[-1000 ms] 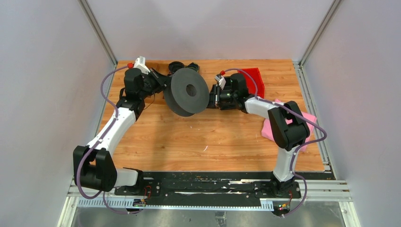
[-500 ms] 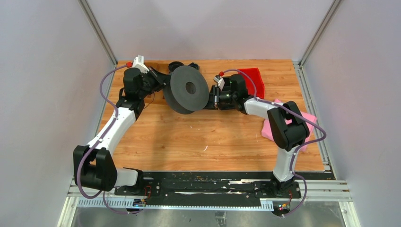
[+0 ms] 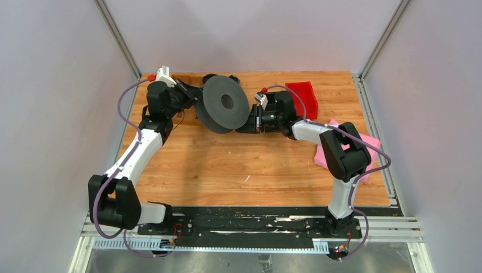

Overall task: Wrap the cables
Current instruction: Wrap the cable around the cable reel.

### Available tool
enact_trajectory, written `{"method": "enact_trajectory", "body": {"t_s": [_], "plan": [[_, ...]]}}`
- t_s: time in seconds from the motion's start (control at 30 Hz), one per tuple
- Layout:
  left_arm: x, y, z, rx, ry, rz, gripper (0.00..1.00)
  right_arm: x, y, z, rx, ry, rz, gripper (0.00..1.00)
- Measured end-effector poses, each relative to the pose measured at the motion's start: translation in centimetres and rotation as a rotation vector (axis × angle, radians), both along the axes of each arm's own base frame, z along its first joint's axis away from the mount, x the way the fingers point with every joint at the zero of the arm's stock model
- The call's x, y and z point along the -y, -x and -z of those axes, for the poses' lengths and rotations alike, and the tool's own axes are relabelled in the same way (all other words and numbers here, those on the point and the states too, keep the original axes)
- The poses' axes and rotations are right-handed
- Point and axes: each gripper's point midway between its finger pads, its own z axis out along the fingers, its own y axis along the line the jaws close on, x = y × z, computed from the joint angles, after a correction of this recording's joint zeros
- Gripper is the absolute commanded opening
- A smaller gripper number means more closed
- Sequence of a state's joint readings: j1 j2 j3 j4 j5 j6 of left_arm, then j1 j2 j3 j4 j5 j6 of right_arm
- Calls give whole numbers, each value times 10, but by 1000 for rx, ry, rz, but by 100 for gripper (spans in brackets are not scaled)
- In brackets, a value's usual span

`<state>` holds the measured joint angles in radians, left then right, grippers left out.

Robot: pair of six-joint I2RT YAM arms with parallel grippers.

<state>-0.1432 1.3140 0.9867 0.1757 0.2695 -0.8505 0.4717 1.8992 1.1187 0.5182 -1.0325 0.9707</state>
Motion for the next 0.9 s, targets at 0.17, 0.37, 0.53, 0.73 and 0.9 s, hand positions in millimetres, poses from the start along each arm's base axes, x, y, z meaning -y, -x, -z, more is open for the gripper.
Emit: {"method": "enact_trajectory", "body": {"t_s": [0.17, 0.37, 0.53, 0.73, 0.9], "plan": [[-1, -1, 0, -5, 18, -2, 0, 1, 1, 1, 23, 6, -6, 27], [0, 1, 2, -9, 18, 14, 0, 17, 0, 0, 126, 49, -16, 33], [3, 6, 11, -11, -43, 57, 0, 59, -26, -21, 288, 104, 28, 40], [2, 16, 28, -11, -225, 147, 0, 100, -49, -48, 501, 219, 48, 50], [20, 30, 12, 74, -439, 353, 0, 102, -59, -93, 698, 241, 8, 54]]}}
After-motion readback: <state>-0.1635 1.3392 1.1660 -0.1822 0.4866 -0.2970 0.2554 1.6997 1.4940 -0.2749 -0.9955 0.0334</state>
